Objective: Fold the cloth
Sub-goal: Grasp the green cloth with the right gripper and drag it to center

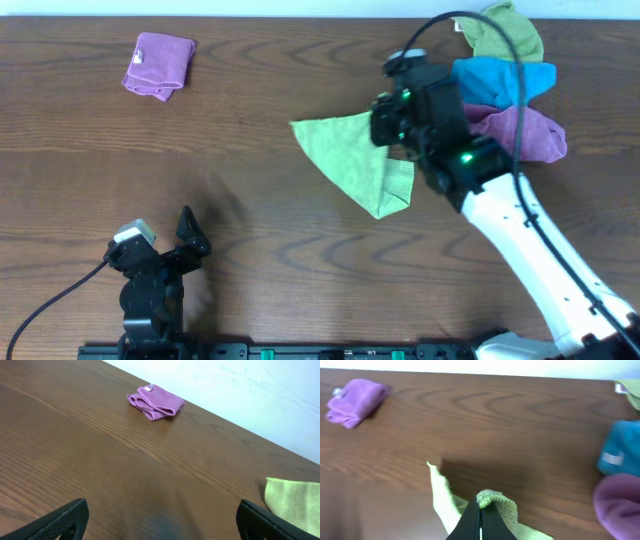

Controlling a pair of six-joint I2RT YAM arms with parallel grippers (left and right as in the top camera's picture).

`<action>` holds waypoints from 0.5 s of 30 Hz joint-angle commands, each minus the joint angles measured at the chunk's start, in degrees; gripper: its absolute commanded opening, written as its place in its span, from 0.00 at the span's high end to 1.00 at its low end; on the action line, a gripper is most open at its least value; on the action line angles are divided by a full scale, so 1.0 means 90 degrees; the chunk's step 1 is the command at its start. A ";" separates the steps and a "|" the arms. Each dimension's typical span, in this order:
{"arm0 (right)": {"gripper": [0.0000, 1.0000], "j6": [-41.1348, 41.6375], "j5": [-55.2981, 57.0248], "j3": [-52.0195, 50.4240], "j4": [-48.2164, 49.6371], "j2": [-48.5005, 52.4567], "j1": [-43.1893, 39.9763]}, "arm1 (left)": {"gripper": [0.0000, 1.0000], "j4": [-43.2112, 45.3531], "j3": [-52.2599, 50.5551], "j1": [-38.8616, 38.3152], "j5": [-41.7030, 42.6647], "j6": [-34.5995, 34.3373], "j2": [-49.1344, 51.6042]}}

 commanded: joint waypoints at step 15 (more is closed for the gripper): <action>0.01 -0.1243 -0.2552 0.0148 -0.0933 -0.0022 0.2518 | 0.05 -0.0024 -0.0153 -0.0027 0.0000 0.0000 -0.0032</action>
